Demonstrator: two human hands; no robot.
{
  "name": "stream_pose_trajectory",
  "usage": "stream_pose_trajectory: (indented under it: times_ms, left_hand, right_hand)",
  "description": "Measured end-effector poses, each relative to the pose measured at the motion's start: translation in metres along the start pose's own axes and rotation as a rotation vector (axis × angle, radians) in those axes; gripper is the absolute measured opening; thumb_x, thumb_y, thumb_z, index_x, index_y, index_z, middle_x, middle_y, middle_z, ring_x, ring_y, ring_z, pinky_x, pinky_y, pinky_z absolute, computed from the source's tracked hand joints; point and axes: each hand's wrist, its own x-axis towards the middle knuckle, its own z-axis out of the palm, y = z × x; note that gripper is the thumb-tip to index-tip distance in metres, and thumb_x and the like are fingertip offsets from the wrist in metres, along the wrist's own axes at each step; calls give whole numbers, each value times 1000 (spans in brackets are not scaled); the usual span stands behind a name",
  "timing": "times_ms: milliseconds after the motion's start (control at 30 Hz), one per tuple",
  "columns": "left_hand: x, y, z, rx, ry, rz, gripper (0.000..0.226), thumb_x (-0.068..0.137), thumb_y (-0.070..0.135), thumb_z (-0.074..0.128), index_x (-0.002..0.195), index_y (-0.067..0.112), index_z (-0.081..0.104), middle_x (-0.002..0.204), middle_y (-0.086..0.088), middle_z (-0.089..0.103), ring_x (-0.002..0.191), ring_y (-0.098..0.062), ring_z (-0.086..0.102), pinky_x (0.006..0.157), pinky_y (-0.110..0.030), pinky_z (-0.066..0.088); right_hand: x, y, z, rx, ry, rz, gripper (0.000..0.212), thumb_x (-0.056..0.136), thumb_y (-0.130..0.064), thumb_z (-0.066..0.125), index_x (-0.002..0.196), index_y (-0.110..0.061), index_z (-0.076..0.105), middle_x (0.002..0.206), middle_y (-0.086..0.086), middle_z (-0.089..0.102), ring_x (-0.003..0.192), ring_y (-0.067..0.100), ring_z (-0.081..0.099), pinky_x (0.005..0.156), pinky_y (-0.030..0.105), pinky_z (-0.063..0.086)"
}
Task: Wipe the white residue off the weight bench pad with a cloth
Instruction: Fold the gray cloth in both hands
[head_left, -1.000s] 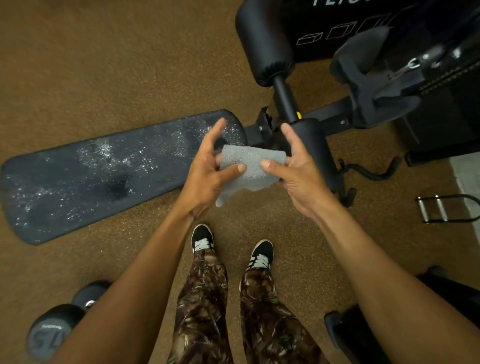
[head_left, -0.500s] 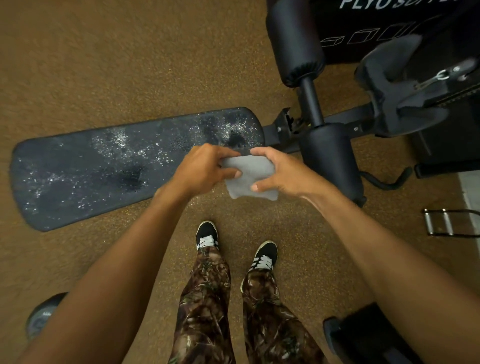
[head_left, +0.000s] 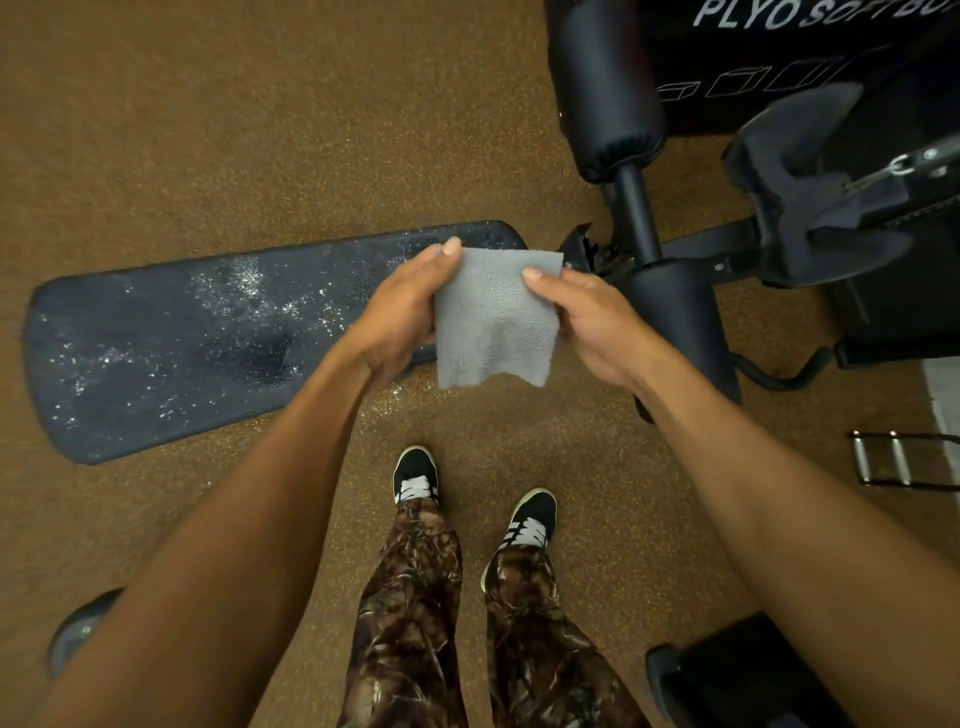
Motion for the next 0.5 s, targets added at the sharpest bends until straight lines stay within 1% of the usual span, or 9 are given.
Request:
stream_pose_trajectory:
  times_ms: [67, 100, 167, 200, 267, 333, 400, 433, 500]
  left_hand:
    - [-3, -8, 6, -83, 6, -51, 57, 102, 54, 48, 140, 12, 50, 139, -8, 62, 125, -28, 63, 101, -60, 50]
    - [-4, -13, 8, -117, 2, -65, 56, 102, 50, 51, 143, 12, 46, 140, -9, 61, 125, -29, 62, 100, -58, 52]
    - [-6, -22, 13, -151, 26, -57, 47, 103, 29, 57, 143, 10, 43, 139, -12, 61, 122, -31, 64, 95, -51, 57]
    - [-6, -26, 15, -151, 45, -48, 44, 102, 18, 58, 142, 9, 42, 138, -13, 62, 120, -32, 65, 92, -48, 58]
    - [-6, -31, 19, -143, 124, -37, 42, 101, 10, 58, 140, 5, 43, 135, -18, 63, 119, -35, 65, 90, -49, 59]
    - [-6, -35, 22, -110, 245, -49, 35, 103, 17, 56, 134, 3, 47, 129, -21, 66, 116, -39, 66, 94, -59, 55]
    - [-6, -41, 21, -63, 351, -61, 33, 104, 30, 57, 125, 4, 53, 121, -21, 69, 110, -38, 69, 91, -67, 54]
    - [-6, -45, 21, -26, 388, -58, 38, 101, 40, 58, 118, 6, 57, 117, -20, 70, 107, -38, 70, 88, -68, 54]
    - [-4, -53, 22, 93, 443, -34, 46, 92, 57, 57, 106, 13, 59, 110, -16, 72, 102, -34, 71, 83, -64, 57]
  right_hand:
    - [1, 4, 4, 34, 88, 76, 27, 102, -34, 53, 117, -15, 67, 110, 5, 72, 104, 24, 68, 96, 48, 53]
    - [2, 6, 6, 53, 126, 108, 28, 103, -37, 52, 115, -16, 67, 108, 4, 73, 103, 24, 69, 94, 49, 55]
    - [2, 12, 8, 133, 168, 135, 32, 102, -41, 52, 114, -16, 68, 104, 3, 76, 99, 23, 71, 89, 45, 56]
    - [1, 14, 9, 181, 164, 137, 34, 101, -43, 53, 118, -16, 67, 107, 4, 76, 100, 23, 71, 88, 44, 57]
    - [1, 19, 9, 235, 110, 157, 39, 99, -41, 58, 128, -16, 60, 117, 7, 73, 106, 24, 70, 86, 43, 59]
    - [1, 24, 9, 204, 41, 189, 45, 95, -29, 64, 137, -17, 52, 126, 8, 67, 112, 26, 67, 84, 41, 60]
    - [2, 29, 9, 176, 19, 193, 47, 93, -17, 67, 137, -15, 52, 128, 8, 66, 113, 26, 65, 83, 38, 59]
    - [3, 30, 10, 161, 36, 184, 41, 93, -13, 66, 133, -13, 56, 125, 9, 68, 111, 25, 66, 84, 36, 58]
    - [1, 31, 15, 133, 98, 168, 21, 97, -13, 62, 117, -10, 64, 113, 8, 71, 104, 22, 68, 86, 34, 58]
